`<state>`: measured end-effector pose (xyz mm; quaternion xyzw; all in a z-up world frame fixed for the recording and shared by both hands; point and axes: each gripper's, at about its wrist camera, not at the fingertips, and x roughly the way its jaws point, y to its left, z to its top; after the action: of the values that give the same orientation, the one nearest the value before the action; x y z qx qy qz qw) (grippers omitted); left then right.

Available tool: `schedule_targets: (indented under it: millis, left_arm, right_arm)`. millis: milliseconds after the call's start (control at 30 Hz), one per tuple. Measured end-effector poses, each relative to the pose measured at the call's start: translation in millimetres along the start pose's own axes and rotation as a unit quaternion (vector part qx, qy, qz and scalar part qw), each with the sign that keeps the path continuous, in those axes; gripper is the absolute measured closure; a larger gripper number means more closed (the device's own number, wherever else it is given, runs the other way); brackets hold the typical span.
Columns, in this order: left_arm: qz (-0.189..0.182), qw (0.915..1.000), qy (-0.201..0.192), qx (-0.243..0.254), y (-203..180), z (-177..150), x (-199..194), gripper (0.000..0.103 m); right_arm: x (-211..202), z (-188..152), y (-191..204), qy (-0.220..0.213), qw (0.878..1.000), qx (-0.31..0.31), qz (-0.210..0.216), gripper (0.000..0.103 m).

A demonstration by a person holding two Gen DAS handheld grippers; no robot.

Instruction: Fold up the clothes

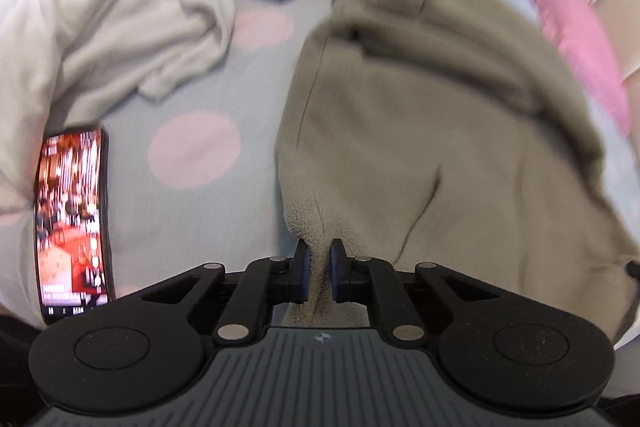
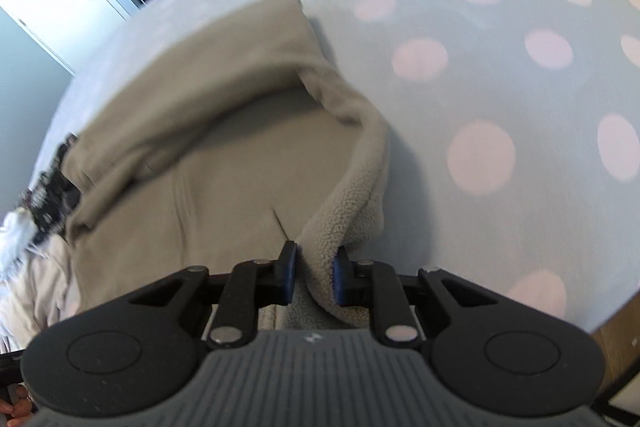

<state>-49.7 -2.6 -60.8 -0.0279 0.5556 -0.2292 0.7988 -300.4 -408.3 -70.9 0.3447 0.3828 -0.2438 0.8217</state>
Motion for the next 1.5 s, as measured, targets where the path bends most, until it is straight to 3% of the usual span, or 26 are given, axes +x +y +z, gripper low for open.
schedule_targets:
  millis: [67,100,267,500,733,967,1067,1167,1300,1433,1500]
  left_arm:
    - [-0.022,0.9996,-0.018,-0.005,1,7,-13,0.096]
    - [-0.031,0.9991,-0.027,-0.007,2,13,-18,0.096]
    - [-0.061,0.9968,-0.052,-0.005,4,59,-25,0.096]
    - [-0.064,0.9943,-0.083,0.022,-14,125,-27,0.096]
    - [-0.082,0.994,-0.071,-0.013,-18,185,15,0.096]
    - [-0.102,0.9901,-0.043,-0.087,0,216,67,0.094]
    - [-0.079,0.9925,-0.043,-0.083,-2,222,80,0.093]
    - [-0.047,0.9917,-0.093,-0.076,-4,228,69,0.093]
    - [-0.066,0.9828,-0.145,-0.093,0,235,43,0.086]
    - [-0.048,0.9826,-0.176,-0.037,-18,228,27,0.083]
    - [-0.034,0.9825,-0.183,-0.002,-28,223,23,0.075]
  right_arm:
    - [-7,9,0,-0.028,1.0,0.005,0.007,0.085]
    - [-11,15,-1,-0.045,0.999,0.009,0.009,0.093]
    - [-19,50,-6,-0.081,0.993,0.064,0.055,0.093]
    - [-1,94,27,-0.113,0.992,0.024,0.049,0.094]
    - [40,130,32,-0.099,0.993,0.058,0.033,0.094]
    - [89,165,35,-0.075,0.991,0.105,0.018,0.093]
    - [106,177,36,-0.065,0.99,0.122,0.011,0.089]
    - [110,183,36,-0.06,0.989,0.138,0.012,0.084]
    - [101,185,39,-0.068,0.986,0.149,0.021,0.071]
    - [84,183,48,-0.092,0.988,0.122,0.026,0.064]
    - [71,182,53,-0.117,0.988,0.098,0.021,0.054]
